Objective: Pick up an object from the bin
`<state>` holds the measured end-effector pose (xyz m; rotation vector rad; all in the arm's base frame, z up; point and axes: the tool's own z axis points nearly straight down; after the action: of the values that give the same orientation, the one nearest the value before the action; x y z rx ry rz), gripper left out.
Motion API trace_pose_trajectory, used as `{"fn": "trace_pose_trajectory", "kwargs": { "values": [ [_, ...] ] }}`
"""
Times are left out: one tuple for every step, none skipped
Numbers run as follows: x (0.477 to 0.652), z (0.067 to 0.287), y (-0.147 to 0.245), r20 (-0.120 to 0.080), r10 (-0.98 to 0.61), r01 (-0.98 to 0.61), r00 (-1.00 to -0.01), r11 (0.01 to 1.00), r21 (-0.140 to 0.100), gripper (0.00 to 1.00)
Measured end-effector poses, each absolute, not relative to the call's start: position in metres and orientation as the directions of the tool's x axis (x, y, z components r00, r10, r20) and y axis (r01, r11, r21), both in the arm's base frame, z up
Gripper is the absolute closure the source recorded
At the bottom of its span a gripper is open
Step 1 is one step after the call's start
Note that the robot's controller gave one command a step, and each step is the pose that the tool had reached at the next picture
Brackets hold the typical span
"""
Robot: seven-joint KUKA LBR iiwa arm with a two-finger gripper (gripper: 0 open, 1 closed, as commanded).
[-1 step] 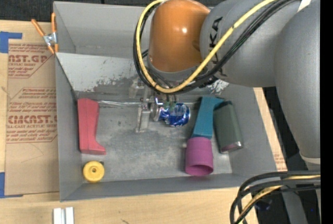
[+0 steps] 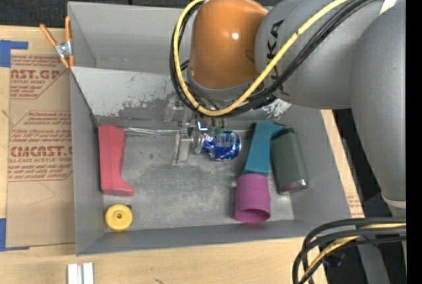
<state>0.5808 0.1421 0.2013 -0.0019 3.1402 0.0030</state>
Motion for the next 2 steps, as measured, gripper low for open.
{"fn": "trace_pose_trajectory", "kwargs": {
  "values": [
    [0.58, 0.201, 0.139, -0.002, 0.009, 0.009, -1.0, 1.0, 0.003, 0.0],
    [0.579, 0.187, 0.102, -0.003, 0.104, 0.104, -0.995, 0.995, 0.004, 0.0]
  ]
}}
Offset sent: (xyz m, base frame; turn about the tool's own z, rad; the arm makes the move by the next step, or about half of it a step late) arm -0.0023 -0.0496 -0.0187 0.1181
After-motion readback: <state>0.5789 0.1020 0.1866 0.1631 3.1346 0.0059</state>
